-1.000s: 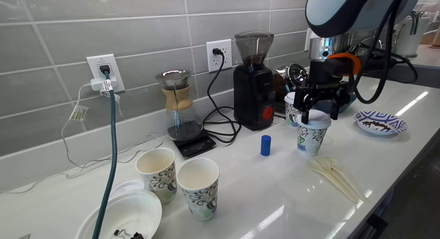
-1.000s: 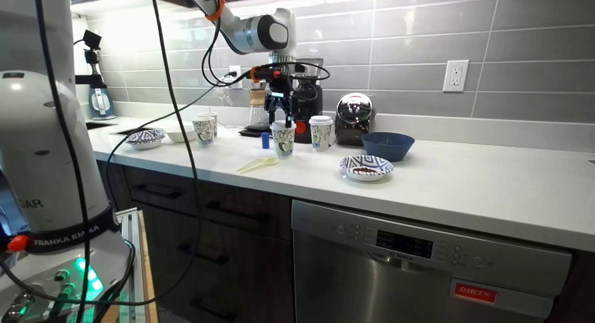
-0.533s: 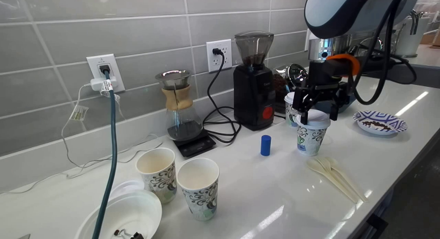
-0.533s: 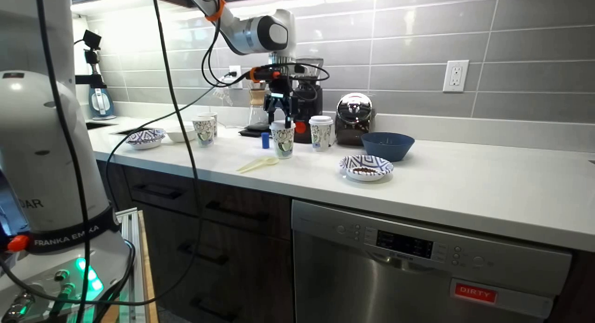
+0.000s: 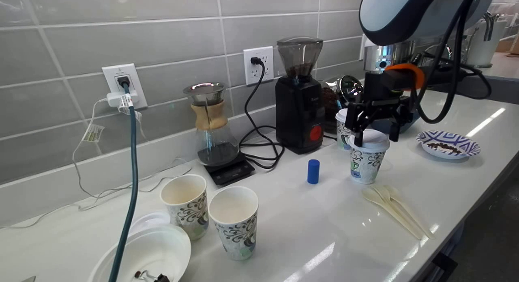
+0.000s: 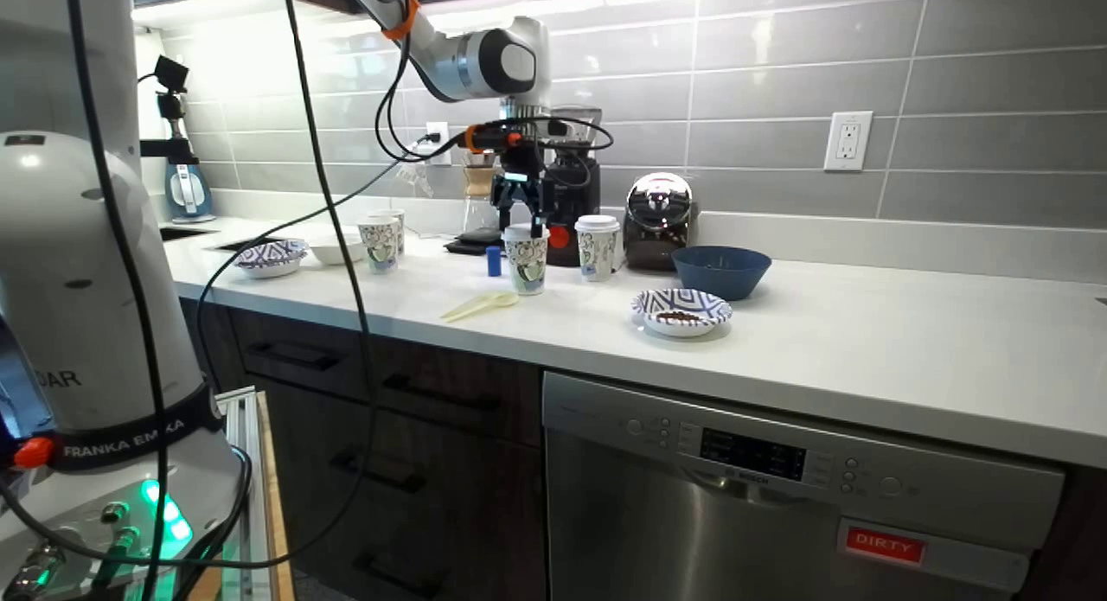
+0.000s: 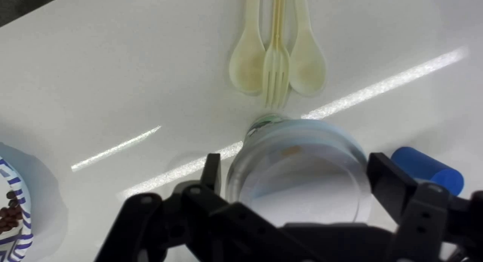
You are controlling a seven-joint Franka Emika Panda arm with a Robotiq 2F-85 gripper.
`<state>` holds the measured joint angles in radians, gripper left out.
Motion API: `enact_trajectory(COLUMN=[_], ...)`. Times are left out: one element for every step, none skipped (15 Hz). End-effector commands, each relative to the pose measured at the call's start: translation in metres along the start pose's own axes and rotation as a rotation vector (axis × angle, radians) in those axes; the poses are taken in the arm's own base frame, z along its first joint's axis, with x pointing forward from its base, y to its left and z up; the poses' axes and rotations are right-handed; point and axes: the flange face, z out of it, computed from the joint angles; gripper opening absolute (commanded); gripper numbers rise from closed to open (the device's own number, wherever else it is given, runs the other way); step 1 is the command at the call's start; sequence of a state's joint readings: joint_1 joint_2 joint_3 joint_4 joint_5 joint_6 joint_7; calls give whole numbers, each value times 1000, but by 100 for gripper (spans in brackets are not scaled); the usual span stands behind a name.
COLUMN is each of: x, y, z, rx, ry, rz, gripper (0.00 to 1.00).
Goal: Put the lid on the right cup
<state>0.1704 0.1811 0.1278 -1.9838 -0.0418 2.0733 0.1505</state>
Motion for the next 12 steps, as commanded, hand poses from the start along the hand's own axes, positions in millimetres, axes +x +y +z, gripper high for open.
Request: enact_trajectory(x=[0,0,-1,-1,-1,-1,0,1,2,3,4,5], y=[0,0,0,0,0,0,1,1,2,2,2,1], z=[-4,-6,-7,-8,-9,-10,-10,-10,-9,-9,-8,-8], rx=[-10,-11,-11,-8,-7,-8,-5,-4,-4,1,3,7], ry=[6,11,10,13,18,19,23,22,27,29,30,33], rz=[-8,-8,-8,-8,-7,-7,-5,-3,-2,-2,-1,-1], gripper=[98,97,97,97,98,98,97,97,97,96,97,97])
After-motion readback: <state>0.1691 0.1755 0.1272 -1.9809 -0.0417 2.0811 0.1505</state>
